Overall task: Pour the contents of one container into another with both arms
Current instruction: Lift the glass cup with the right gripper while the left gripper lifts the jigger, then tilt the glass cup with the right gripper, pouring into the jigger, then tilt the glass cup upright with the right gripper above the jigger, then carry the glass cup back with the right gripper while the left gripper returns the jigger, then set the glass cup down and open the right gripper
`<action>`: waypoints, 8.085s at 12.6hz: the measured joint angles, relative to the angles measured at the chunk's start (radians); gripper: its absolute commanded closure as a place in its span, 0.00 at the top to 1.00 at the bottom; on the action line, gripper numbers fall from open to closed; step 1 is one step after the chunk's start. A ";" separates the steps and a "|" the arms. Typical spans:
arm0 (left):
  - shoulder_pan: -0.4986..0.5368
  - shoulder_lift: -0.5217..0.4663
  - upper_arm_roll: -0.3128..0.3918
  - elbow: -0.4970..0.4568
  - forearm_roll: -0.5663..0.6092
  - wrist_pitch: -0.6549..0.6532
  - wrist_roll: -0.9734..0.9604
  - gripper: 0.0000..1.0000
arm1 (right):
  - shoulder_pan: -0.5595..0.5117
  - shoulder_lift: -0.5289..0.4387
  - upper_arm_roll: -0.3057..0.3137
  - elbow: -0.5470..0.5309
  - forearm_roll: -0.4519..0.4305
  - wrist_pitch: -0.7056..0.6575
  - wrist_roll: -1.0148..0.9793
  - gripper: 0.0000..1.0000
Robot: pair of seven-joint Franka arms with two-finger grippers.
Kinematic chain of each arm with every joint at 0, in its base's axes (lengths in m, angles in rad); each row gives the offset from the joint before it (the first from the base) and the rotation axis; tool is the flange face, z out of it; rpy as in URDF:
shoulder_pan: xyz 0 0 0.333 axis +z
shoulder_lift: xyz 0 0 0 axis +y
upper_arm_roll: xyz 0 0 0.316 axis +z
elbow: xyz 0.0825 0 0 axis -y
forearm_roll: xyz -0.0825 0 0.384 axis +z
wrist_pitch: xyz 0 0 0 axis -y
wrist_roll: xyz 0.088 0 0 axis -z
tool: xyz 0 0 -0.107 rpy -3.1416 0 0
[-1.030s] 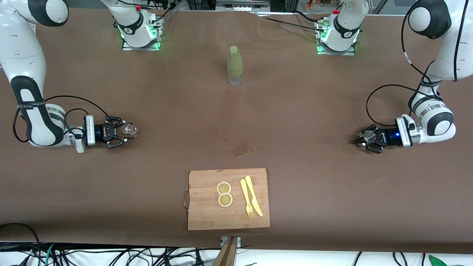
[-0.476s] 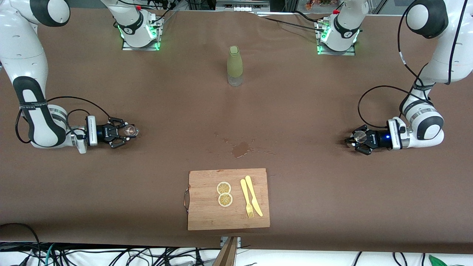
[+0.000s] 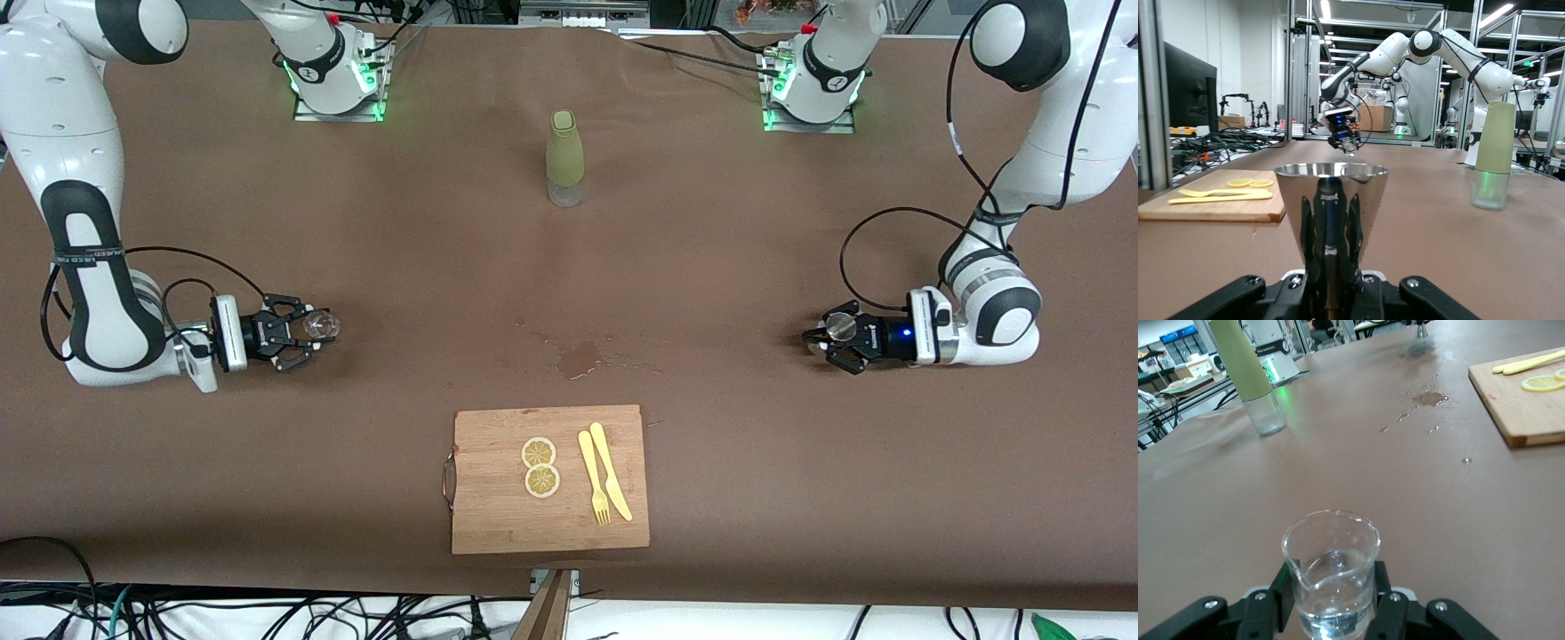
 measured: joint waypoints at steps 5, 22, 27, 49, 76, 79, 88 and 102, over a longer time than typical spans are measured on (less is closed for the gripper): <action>-0.037 0.003 -0.084 0.000 -0.045 0.096 -0.057 0.00 | 0.132 -0.053 0.001 0.104 -0.011 -0.010 0.276 0.25; -0.288 0.029 -0.236 -0.006 -0.187 0.398 -0.096 0.00 | 0.607 -0.064 -0.002 0.358 -0.262 0.173 1.239 0.26; -0.338 0.047 -0.295 -0.006 -0.288 0.544 -0.049 0.00 | 0.726 -0.064 -0.003 0.358 -0.382 0.249 1.411 0.27; -0.394 0.094 -0.422 0.010 -0.407 0.850 0.062 0.00 | 0.860 -0.050 -0.006 0.359 -0.546 0.326 1.537 0.27; -0.313 0.086 -0.429 0.050 -0.415 0.846 0.063 0.00 | 0.503 -0.050 -0.018 0.361 0.002 0.213 1.014 0.27; -0.277 0.050 -0.345 0.050 -0.415 0.721 0.047 0.00 | 0.383 -0.045 -0.019 0.340 0.044 0.079 0.797 0.27; -0.104 -0.059 -0.029 0.054 -0.074 0.207 -0.135 0.00 | 0.107 -0.013 -0.025 0.108 0.030 -0.107 0.053 0.27; 0.080 -0.016 0.187 0.040 -0.034 -0.045 -0.142 0.00 | -0.048 0.073 -0.030 0.050 -0.117 -0.024 -0.226 0.95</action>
